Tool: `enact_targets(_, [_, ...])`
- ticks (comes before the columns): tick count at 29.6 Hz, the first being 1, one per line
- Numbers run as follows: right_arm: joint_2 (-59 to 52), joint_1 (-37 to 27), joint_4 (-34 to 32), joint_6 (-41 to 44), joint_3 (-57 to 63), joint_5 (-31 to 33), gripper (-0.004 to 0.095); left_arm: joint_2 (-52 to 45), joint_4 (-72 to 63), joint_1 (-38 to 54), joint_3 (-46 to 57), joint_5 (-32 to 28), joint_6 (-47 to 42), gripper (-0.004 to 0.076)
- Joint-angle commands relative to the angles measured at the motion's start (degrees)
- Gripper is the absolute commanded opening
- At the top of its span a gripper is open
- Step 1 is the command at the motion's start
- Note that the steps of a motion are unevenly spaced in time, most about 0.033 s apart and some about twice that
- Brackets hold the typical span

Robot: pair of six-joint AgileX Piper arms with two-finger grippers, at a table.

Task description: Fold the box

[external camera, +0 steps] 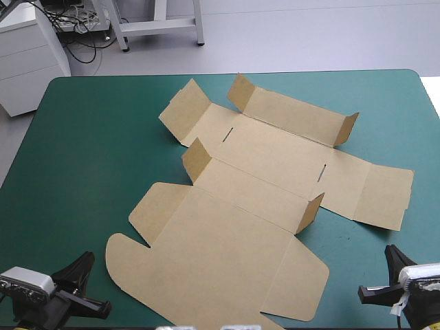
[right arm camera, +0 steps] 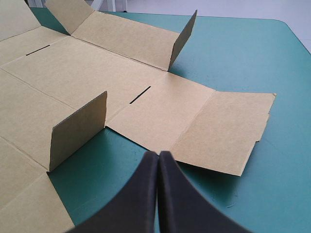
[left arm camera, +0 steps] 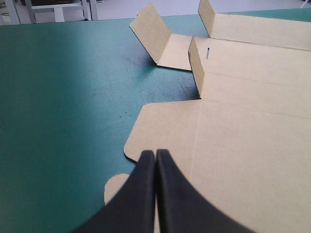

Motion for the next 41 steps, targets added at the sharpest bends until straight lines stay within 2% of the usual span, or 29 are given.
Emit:
enact_targets(1, [0.82, 0.14, -0.08, -0.32, -1.93, -4.28, -0.0023, 0.29, -1.19, 0.02, -1.24, -4.38, -0.13, -0.0032])
enact_targets(21, [0.82, 0.14, 0.31, -0.70, -1.93, -4.36, -0.0009, 0.29, -1.19, 0.02, -1.24, -4.38, -0.13, -0.0032])
enact_targets(24, [0.82, 0.14, 0.80, -1.28, -1.93, -4.36, 0.0085, 0.29, -1.19, 0.02, -1.24, -4.38, -0.13, -0.0032])
enact_targets(30, [0.82, 0.14, 0.80, -1.13, -1.93, -4.36, 0.0437, 0.29, -1.19, 0.02, -1.24, -4.45, -0.13, -0.0032])
enact_targets(33, [0.82, 0.14, 0.80, -1.13, -1.93, -4.36, 0.0581, 0.29, -1.19, 0.02, -1.24, -4.45, -0.13, -0.0032])
enact_targets(37, [0.82, 0.14, 0.45, -0.69, -1.93, -4.36, 0.0694, 0.29, -1.19, 0.02, -1.24, -4.45, -0.13, -0.0032])
enact_targets(41, [1.02, 0.14, 0.83, 4.86, -1.93, -4.36, 0.0717, 0.29, -1.19, 0.02, -1.24, -4.45, -0.13, -0.0032])
